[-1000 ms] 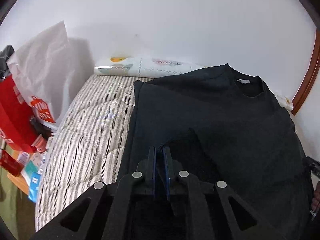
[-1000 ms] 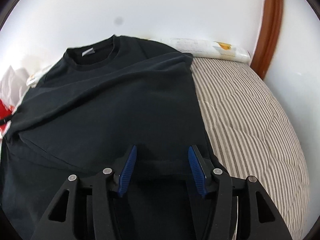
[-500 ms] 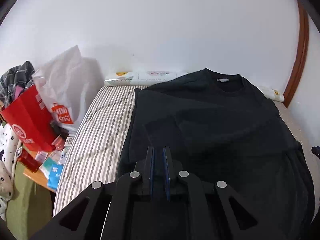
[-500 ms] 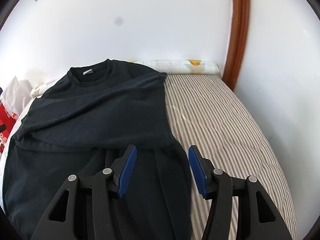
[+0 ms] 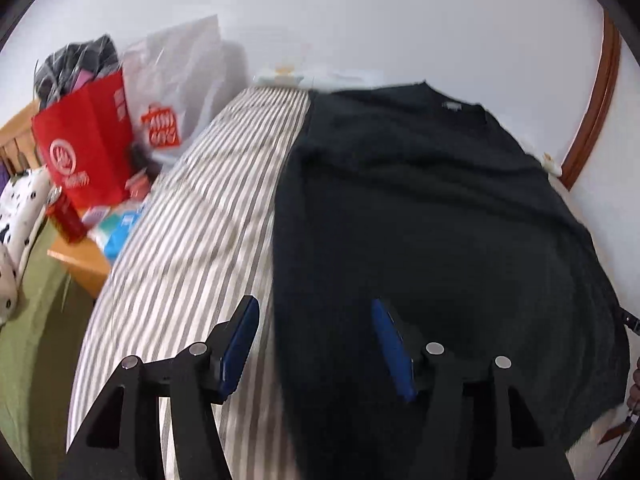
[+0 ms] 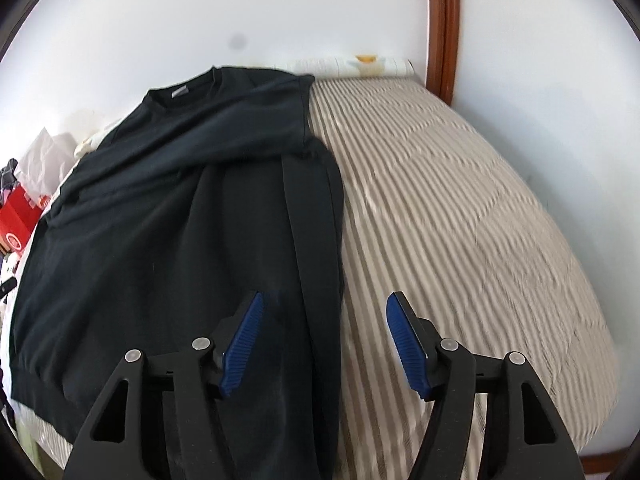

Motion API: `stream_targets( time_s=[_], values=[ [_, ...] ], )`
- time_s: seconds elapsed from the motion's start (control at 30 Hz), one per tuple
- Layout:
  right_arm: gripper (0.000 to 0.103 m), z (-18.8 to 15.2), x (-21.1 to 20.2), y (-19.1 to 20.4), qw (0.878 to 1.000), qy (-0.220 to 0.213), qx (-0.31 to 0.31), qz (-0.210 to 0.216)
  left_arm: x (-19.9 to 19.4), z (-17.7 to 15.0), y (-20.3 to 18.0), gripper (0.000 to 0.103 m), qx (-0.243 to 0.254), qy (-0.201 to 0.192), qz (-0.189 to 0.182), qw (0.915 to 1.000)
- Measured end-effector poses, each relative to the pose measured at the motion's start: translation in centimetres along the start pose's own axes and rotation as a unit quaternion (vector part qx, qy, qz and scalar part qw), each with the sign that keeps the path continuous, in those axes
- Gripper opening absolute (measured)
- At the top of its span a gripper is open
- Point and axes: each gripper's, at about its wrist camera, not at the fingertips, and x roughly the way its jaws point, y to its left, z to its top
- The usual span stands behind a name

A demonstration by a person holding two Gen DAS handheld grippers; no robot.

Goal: Fold small clothes

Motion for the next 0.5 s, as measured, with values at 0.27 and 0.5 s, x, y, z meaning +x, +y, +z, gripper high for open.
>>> stream_targets(
  time_s=[0.27, 0.5],
  values=[
    [0.049, -2.8, -0.1, 1.2, 1.000, -0.019, -0.006, -0.007, -1.6, -3.3, 0.0, 0.056, 0.012, 0.008, -0.009, 0.9999],
    [0.040, -1.6, 0.9, 3.1, 1.000, -0.004, -0.006, -0.009, -1.2, -3.8, -2.8, 0.048, 0.045, -0.010, 0.019, 0.9987]
  ],
)
